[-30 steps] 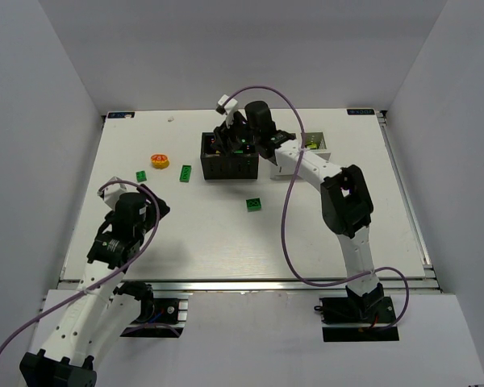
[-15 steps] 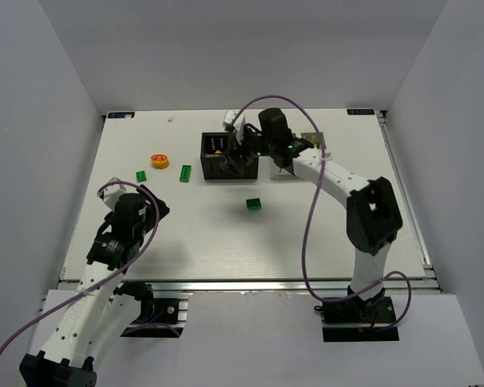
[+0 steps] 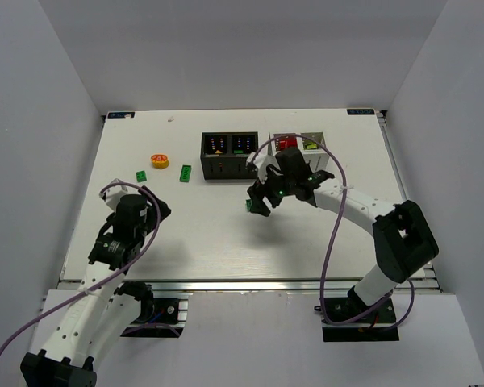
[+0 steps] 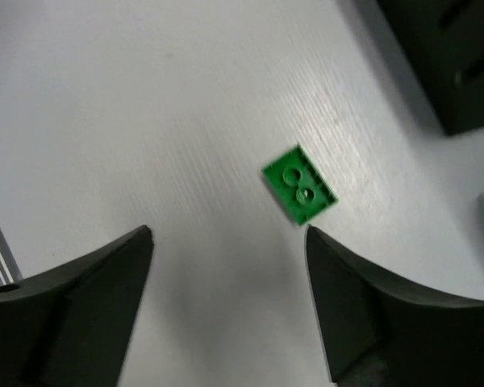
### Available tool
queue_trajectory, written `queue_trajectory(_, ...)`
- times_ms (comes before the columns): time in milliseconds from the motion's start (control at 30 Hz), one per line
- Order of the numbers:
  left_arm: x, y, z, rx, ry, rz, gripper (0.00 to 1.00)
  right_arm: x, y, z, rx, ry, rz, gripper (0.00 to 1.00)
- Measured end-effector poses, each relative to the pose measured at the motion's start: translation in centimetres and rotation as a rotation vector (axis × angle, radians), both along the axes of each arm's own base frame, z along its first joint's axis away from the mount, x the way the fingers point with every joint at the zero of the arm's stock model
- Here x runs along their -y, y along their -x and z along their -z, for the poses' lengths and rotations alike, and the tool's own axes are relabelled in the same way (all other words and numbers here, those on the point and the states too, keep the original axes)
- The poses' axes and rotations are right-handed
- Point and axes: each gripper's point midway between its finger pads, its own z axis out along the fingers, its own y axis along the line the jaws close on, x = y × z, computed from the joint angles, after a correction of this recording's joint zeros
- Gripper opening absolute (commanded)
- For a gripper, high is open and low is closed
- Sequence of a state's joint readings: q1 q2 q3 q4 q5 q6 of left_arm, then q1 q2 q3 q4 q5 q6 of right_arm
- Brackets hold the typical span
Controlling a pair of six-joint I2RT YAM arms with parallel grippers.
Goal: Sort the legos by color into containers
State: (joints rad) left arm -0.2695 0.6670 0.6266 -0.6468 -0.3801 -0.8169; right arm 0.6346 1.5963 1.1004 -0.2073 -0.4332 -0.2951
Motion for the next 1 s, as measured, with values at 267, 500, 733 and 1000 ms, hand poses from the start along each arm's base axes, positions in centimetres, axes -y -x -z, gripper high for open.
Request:
queue_trajectory(267,0.1,0.3,0.0,0.011,0.021,-0.004,0.98,1.4,-1.5,3.7,-0.046,0.076,0.166,0.89)
queue_trajectory(500,0.0,0.7,-0.6,0.042,0.044,-0.015,0.98,-0.1,-1.3,4.8,0.105,0.116,-0.195,0.84)
queue_trajectory(733,0.0,0.7,-0.3,0.031,0.044,-0.017,0.98,-0.9,-2.4,5.2,0.268,0.155,-0.416,0.79)
queue_trajectory(1000,0.0,0.7,0.5,0.002,0.035,-0.016,0.98,-1.0,-3.4,8.4,0.278,0.230,-0.529,0.72)
